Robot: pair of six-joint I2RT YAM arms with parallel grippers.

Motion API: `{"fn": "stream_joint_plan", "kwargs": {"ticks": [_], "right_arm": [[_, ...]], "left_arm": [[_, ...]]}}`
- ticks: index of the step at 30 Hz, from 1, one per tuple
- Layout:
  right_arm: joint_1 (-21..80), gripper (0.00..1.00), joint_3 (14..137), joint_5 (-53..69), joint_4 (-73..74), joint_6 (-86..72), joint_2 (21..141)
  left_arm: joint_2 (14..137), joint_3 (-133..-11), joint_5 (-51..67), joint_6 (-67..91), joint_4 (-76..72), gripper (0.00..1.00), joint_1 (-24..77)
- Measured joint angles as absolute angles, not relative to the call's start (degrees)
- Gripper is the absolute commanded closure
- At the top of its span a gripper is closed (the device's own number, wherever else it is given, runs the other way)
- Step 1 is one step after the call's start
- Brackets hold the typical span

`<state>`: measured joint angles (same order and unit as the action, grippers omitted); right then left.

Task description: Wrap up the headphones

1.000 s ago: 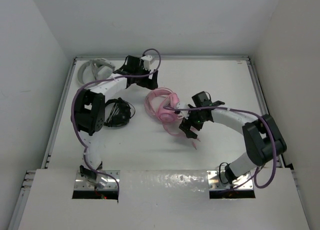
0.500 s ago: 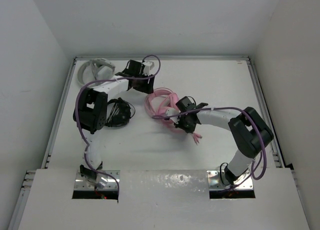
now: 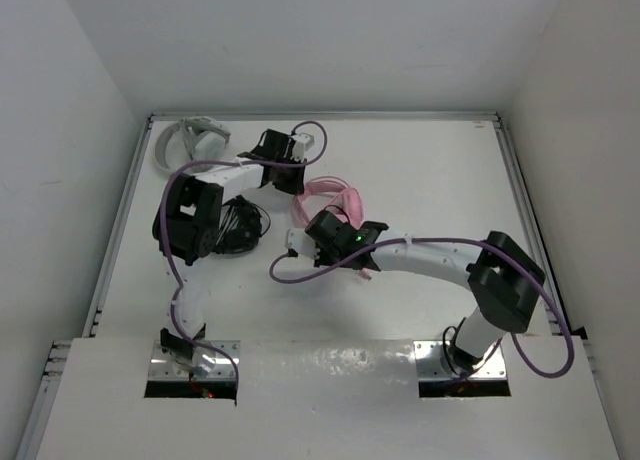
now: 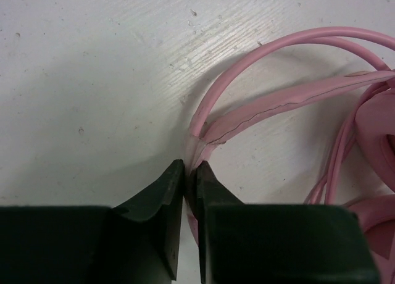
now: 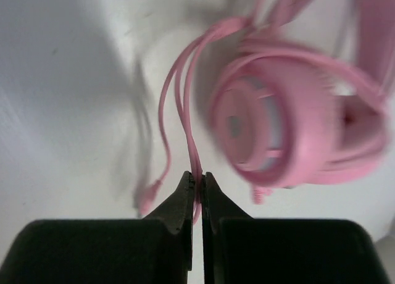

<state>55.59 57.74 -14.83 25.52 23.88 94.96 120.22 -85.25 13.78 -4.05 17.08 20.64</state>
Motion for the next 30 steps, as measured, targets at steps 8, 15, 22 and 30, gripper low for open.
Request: {"fn": "stream_joint_plan", "kwargs": {"ticks": [8, 15, 22, 30], "right_arm": [[55.68, 1.00, 70.67, -22.85, 23.03, 32.03, 95.44], [53.80, 1.00, 85.30, -29.98, 23.90, 43.68, 106.87], [48.14, 0.97, 88.82, -28.80, 25.80, 47.53, 108.84], [41.91, 0.64, 89.14, -25.23, 23.57, 41.36, 116.03]], "left_arm": [[119.94, -84.03, 14.02, -4.14, 14.96, 1.00, 20.67], [119.92, -83.66, 14.35, -4.56, 14.06, 1.00, 20.67], [119.81, -82.63, 14.33, -4.97, 11.94, 1.00, 19.99], [119.59, -82.41, 13.72, -5.61, 11.73, 1.00, 20.47]]}}
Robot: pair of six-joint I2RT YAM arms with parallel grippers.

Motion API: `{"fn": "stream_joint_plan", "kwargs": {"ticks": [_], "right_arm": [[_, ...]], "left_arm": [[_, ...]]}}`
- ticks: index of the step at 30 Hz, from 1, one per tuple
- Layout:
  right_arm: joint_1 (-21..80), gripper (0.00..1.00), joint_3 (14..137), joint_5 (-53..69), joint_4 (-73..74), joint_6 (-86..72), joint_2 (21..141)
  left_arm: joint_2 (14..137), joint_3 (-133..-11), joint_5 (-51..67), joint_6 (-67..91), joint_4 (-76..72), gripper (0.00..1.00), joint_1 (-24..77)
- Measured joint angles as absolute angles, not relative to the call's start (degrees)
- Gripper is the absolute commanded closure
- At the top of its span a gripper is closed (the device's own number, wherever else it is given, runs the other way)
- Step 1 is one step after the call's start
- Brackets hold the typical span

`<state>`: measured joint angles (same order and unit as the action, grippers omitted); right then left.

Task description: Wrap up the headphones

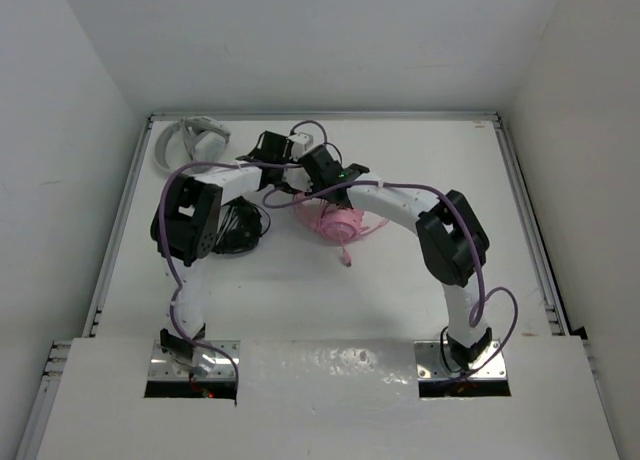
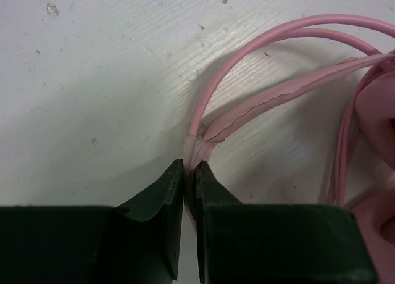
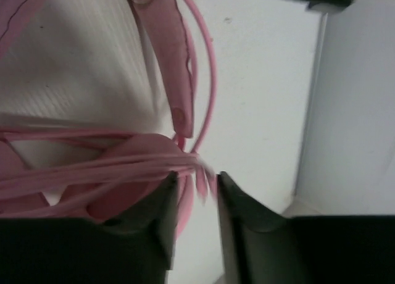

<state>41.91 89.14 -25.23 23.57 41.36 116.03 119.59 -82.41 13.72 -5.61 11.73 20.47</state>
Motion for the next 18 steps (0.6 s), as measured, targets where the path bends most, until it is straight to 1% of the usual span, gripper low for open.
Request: {"fn": "stream_joint_plan", "kwargs": {"ticks": [1, 3, 5, 11, 14, 16, 17, 18], "right_arm": [[41.36, 0.55, 88.51, -24.88, 23.03, 40.29, 116.42], [40.32, 0.45, 86.96, -23.81, 22.09, 37.95, 116.31], [39.35, 0.38, 85.62, -22.28, 20.23, 35.66, 115.46], [37.93, 0.28, 80.93, -18.94, 17.85, 29.93, 107.57], [37.95, 0.28, 78.11, -17.50, 16.27, 26.61, 102.08], [38.20, 0.30, 73.58, -15.14, 13.91, 23.79, 97.38], [38.48, 0.32, 70.11, -13.93, 12.95, 21.71, 94.54], [38.63, 0.37, 66.59, -12.73, 12.25, 19.81, 92.09]], "left_arm": [[119.50, -82.35, 13.72, -5.78, 11.75, 1.00, 20.56], [119.35, -82.04, 13.72, -6.02, 11.55, 1.00, 20.67], [119.33, -82.02, 13.74, -6.04, 11.51, 1.00, 20.67], [119.33, -82.00, 13.96, -6.55, 11.53, 1.00, 20.71], [119.33, -82.00, 14.00, -7.81, 11.35, 1.00, 20.95], [119.33, -82.00, 14.06, -9.87, 10.85, 1.00, 21.54], [119.33, -82.00, 14.61, -10.81, 10.57, 1.00, 22.59], [119.37, -82.00, 15.14, -11.42, 10.50, 1.00, 23.73]]}}
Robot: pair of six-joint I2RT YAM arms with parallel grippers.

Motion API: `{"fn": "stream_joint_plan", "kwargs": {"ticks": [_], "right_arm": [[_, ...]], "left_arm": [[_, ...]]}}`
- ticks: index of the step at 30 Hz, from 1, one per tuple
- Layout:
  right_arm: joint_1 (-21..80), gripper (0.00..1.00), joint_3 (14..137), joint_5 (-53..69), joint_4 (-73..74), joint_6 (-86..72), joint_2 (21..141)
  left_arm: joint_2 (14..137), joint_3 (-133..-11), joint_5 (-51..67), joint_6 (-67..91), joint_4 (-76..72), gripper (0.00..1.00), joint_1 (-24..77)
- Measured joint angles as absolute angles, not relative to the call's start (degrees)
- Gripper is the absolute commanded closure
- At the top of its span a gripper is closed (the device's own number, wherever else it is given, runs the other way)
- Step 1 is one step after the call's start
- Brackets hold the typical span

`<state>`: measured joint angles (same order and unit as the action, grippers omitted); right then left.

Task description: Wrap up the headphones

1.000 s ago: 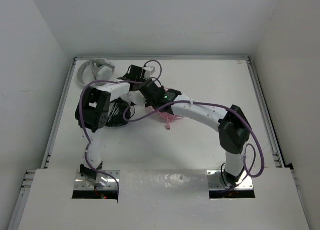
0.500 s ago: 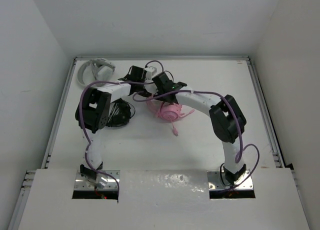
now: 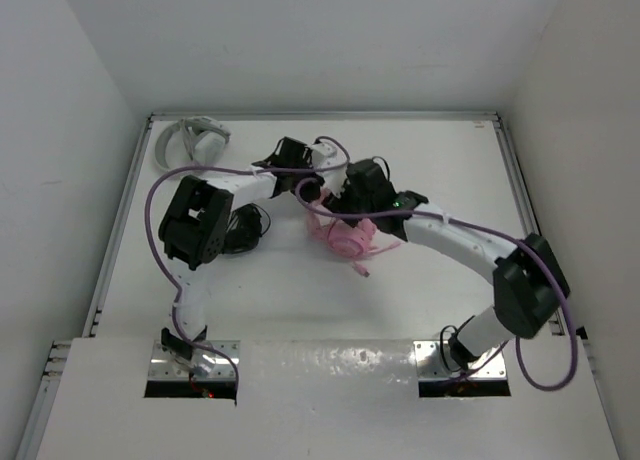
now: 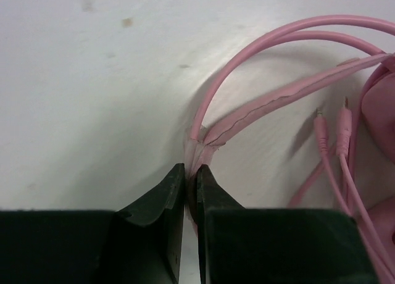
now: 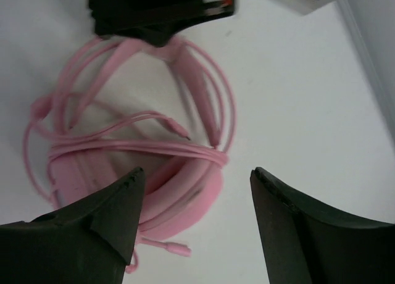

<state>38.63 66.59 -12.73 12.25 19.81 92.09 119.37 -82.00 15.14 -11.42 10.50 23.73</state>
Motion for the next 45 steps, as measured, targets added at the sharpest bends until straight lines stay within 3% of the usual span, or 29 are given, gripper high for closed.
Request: {"fn": "stream_joint_plan", "kwargs": {"ticks": [2, 3, 4, 6, 8, 10, 17, 20, 21, 22, 23, 25, 28, 33, 43, 45], "right_arm": [[39.13, 0.36, 57.76, -10.13, 8.71, 15.79, 86.61], [39.62, 0.29, 51.90, -8.60, 5.50, 13.93, 83.42], [40.10, 0.28, 48.25, -7.68, 3.90, 12.62, 81.54], [40.58, 0.31, 41.80, -6.92, -1.26, 8.10, 78.13], [39.35, 0.34, 38.79, -8.03, -2.90, 3.75, 75.59], [38.41, 0.26, 36.99, -9.32, -5.10, -0.05, 74.61], [38.81, 0.21, 30.96, -12.60, -4.95, -3.95, 62.89], [40.73, 0.31, 30.48, -13.47, -4.27, -3.31, 56.38], [41.76, 0.45, 30.00, -13.50, -4.69, -2.85, 55.00], [42.76, 0.48, 29.26, -13.43, -4.82, -2.24, 54.54], [43.86, 0.53, 28.38, -13.23, -4.93, -1.96, 54.61], [46.57, 0.53, 27.09, -13.30, -4.80, -2.02, 58.48], [49.50, 0.39, 26.89, -13.23, -3.75, -3.11, 69.80], [49.69, 0.34, 26.79, -14.20, -4.97, -4.73, 79.44], [49.69, 0.67, 30.57, -11.40, -10.50, -8.05, 87.92], [49.69, 0.97, 31.64, -9.61, -10.48, -8.27, 89.01]], "left_arm": [[119.66, -82.00, 16.23, -12.32, 10.44, 1.00, 25.91], [119.79, -82.00, 16.95, -13.10, 10.04, 1.00, 26.94], [119.92, -82.00, 17.47, -13.72, 9.78, 1.00, 27.83], [120.03, -82.02, 19.16, -12.21, 9.98, 1.00, 28.91], [120.03, -82.00, 20.71, -9.69, 10.83, 1.00, 27.42], [120.03, -82.00, 21.43, -7.84, 11.44, 1.00, 25.47], [120.03, -82.15, 20.95, -5.82, 12.08, 1.00, 22.59], [120.03, -82.17, 20.67, -5.72, 12.10, 1.00, 22.55], [120.03, -82.17, 20.64, -5.65, 12.10, 1.00, 22.55], [120.03, -82.17, 20.64, -5.58, 12.08, 1.00, 22.55], [120.03, -82.17, 20.64, -5.54, 12.08, 1.00, 22.55], [120.03, -82.19, 20.64, -5.50, 12.08, 1.00, 22.55], [120.03, -82.21, 20.64, -5.48, 12.10, 1.00, 22.55], [120.03, -82.21, 20.62, -5.48, 12.14, 1.00, 22.55], [120.03, -82.21, 20.62, -5.34, 12.16, 1.00, 22.50], [120.03, -82.21, 20.60, -5.28, 12.16, 1.00, 22.50]]}}
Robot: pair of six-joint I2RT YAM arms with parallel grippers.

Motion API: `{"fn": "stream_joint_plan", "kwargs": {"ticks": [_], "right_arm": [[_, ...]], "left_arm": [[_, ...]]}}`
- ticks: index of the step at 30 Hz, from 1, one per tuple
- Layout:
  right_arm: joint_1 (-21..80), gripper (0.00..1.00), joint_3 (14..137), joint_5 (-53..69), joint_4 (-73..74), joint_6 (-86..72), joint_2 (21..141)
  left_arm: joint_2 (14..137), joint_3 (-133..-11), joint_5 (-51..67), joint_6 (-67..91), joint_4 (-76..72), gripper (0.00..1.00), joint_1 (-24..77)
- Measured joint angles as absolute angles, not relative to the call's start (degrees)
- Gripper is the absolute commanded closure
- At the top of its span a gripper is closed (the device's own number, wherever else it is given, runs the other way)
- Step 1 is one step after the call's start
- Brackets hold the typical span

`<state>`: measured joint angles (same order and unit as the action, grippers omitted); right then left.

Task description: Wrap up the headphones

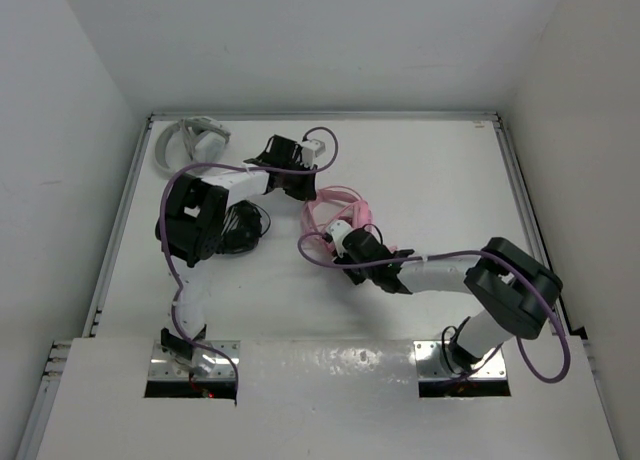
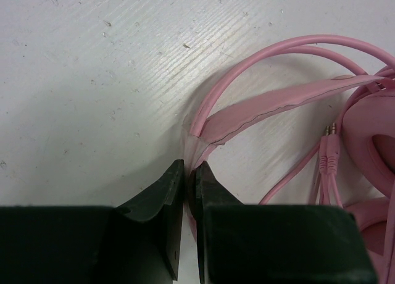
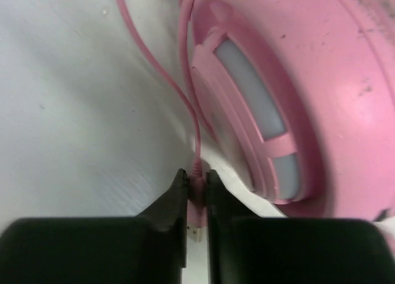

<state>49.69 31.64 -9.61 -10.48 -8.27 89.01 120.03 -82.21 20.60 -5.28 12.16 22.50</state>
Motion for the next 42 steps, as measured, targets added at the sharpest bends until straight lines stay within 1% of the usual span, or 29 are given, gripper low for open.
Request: {"fn": "stream_joint_plan", "kwargs": {"ticks": [1, 4, 8, 13, 15, 17, 19, 23, 31, 32, 33, 34, 35, 36, 38, 39, 40, 42], "right_arm": [[49.69, 1.00, 32.03, -8.75, -10.35, -8.29, 89.38], [49.69, 1.00, 33.67, -6.98, -7.94, -8.64, 89.91], [50.37, 1.00, 36.47, -4.89, -0.27, -7.79, 89.23], [51.81, 1.00, 40.77, -4.84, 6.59, -6.13, 81.32], [51.79, 1.00, 44.03, -7.07, 7.18, -4.80, 78.50], [51.22, 1.00, 48.27, -9.63, 8.12, -3.09, 78.37], [49.87, 1.00, 52.95, -12.12, 9.23, -1.04, 80.16], [45.76, 1.00, 61.10, -18.48, 11.18, 3.09, 87.53], [37.93, 1.00, 66.72, -28.51, 14.31, 9.34, 97.30], [37.15, 0.91, 67.40, -28.84, 14.24, 10.09, 98.19], [36.51, 0.76, 68.07, -29.10, 14.22, 10.63, 99.07], [36.05, 0.68, 68.66, -29.58, 14.20, 11.18, 99.85], [35.77, 0.57, 69.17, -30.26, 14.15, 12.01, 100.49], [35.55, 0.52, 69.54, -30.70, 13.91, 12.47, 101.10], [35.20, 0.46, 69.69, -31.48, 13.52, 13.47, 101.91], [34.98, 0.38, 69.69, -31.53, 13.56, 13.67, 102.06], [34.94, 0.35, 69.69, -31.53, 13.58, 13.67, 102.08], [34.24, 0.33, 69.69, -31.16, 13.47, 13.47, 102.06]], "left_arm": [[120.03, -82.21, 20.60, -5.28, 12.16, 1.00, 22.50], [120.03, -82.21, 20.58, -5.28, 12.16, 1.00, 22.50], [120.03, -82.21, 20.51, -5.30, 12.16, 1.00, 22.50], [120.03, -82.21, 20.32, -5.34, 12.16, 1.00, 22.50], [120.03, -82.21, 20.16, -5.48, 12.16, 1.00, 22.52], [120.03, -82.21, 20.05, -5.56, 12.16, 1.00, 22.52], [120.01, -82.21, 19.77, -5.67, 12.16, 1.00, 22.52], [119.98, -82.21, 19.18, -5.96, 12.12, 1.00, 22.52], [119.90, -82.21, 18.04, -6.28, 12.14, 1.00, 22.63], [119.90, -82.21, 17.80, -6.35, 12.14, 1.00, 22.68], [119.87, -82.21, 17.52, -6.35, 12.14, 1.00, 22.74], [119.85, -82.21, 17.37, -6.35, 12.14, 1.00, 22.81], [119.79, -82.21, 17.15, -6.35, 12.21, 1.00, 22.85], [119.74, -82.21, 17.02, -6.39, 12.23, 1.00, 22.87], [119.68, -82.21, 16.82, -6.55, 12.23, 1.00, 22.87], [119.66, -82.21, 16.73, -6.68, 12.23, 1.00, 22.87], [119.61, -82.21, 16.71, -6.85, 12.25, 1.00, 22.87], [119.57, -82.21, 16.64, -7.09, 12.32, 1.00, 22.90]]}}
